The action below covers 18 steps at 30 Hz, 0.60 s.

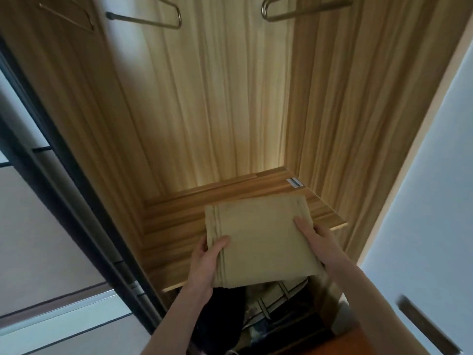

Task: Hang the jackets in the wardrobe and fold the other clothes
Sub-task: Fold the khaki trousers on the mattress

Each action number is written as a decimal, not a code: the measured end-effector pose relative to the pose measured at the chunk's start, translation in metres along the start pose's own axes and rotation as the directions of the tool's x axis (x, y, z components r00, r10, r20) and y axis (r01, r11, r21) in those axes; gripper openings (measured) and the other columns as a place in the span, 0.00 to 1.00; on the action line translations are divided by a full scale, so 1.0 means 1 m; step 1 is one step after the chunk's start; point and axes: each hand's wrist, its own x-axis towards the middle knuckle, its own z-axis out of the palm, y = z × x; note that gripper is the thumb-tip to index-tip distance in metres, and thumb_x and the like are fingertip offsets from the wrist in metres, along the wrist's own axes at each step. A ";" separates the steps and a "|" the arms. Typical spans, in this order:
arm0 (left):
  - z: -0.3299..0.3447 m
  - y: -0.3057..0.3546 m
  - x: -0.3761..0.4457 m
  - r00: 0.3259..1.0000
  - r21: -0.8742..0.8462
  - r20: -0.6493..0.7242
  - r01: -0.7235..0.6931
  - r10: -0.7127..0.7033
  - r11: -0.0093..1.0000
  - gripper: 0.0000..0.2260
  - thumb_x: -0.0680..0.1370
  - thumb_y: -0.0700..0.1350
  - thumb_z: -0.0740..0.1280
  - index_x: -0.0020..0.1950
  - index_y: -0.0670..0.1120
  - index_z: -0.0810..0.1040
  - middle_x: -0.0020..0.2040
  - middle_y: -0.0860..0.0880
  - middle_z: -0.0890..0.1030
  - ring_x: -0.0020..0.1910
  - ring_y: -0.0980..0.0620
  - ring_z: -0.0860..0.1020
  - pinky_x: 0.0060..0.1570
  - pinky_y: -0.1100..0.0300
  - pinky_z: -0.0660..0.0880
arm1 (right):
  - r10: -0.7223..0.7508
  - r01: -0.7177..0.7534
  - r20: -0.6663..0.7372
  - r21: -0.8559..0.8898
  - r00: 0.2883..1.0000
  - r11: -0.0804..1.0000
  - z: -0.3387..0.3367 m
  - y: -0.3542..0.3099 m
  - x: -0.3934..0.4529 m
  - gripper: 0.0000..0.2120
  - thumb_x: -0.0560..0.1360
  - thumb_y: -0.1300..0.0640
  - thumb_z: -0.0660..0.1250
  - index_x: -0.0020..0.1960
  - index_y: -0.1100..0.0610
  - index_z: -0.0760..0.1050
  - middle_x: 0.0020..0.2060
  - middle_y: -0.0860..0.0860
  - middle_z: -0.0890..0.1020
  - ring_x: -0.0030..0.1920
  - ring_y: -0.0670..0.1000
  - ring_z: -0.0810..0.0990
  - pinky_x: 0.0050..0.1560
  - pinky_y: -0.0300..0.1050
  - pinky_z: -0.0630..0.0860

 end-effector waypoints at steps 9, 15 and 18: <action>-0.005 0.010 0.075 0.997 0.008 -0.053 -0.064 0.064 0.998 0.26 0.76 0.51 0.77 0.72 0.50 0.75 0.57 0.49 0.85 0.55 0.46 0.83 0.58 0.46 0.81 | -0.026 0.027 0.010 -0.053 1.000 0.998 0.040 -0.005 0.078 0.18 0.78 0.41 0.72 0.56 0.55 0.83 0.45 0.48 0.89 0.45 0.49 0.88 0.43 0.44 0.81; -0.006 -0.014 0.123 0.988 0.020 -0.119 -0.094 0.096 0.995 0.31 0.76 0.50 0.76 0.77 0.48 0.70 0.60 0.49 0.82 0.56 0.48 0.82 0.60 0.45 0.80 | 0.022 -0.012 0.076 -0.132 0.997 0.991 0.057 0.003 0.132 0.19 0.79 0.40 0.69 0.59 0.54 0.79 0.49 0.49 0.85 0.48 0.49 0.84 0.41 0.41 0.75; -0.003 -0.027 0.145 0.979 0.016 -0.179 -0.091 0.093 0.996 0.32 0.76 0.50 0.77 0.77 0.50 0.68 0.62 0.48 0.81 0.55 0.50 0.81 0.52 0.51 0.81 | 0.031 -0.013 0.112 -0.157 0.993 0.987 0.063 0.015 0.158 0.20 0.80 0.40 0.68 0.62 0.55 0.78 0.51 0.49 0.84 0.49 0.49 0.83 0.41 0.41 0.75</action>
